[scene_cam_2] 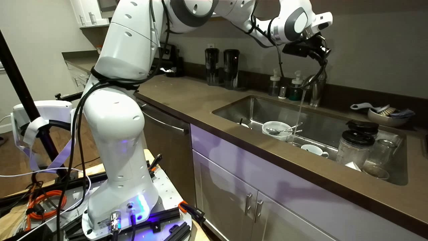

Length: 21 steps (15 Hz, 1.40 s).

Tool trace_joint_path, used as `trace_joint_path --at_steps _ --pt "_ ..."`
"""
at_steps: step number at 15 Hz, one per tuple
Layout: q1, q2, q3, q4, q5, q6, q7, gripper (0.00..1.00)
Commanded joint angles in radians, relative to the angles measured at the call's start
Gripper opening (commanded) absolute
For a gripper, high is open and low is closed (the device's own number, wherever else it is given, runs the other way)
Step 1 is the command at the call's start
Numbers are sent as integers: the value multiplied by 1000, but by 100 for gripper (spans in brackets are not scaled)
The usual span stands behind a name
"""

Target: Turn on the faucet of the sink.

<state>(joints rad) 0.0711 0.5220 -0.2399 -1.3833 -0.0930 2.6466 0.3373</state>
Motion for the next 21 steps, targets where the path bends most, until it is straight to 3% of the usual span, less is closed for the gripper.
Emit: trace_joint_path --at_steps 1,21 --pt "-13 -16 24 -4 -3 -37 10 0" --pt "-16 -8 32 -55 21 170 32 0"
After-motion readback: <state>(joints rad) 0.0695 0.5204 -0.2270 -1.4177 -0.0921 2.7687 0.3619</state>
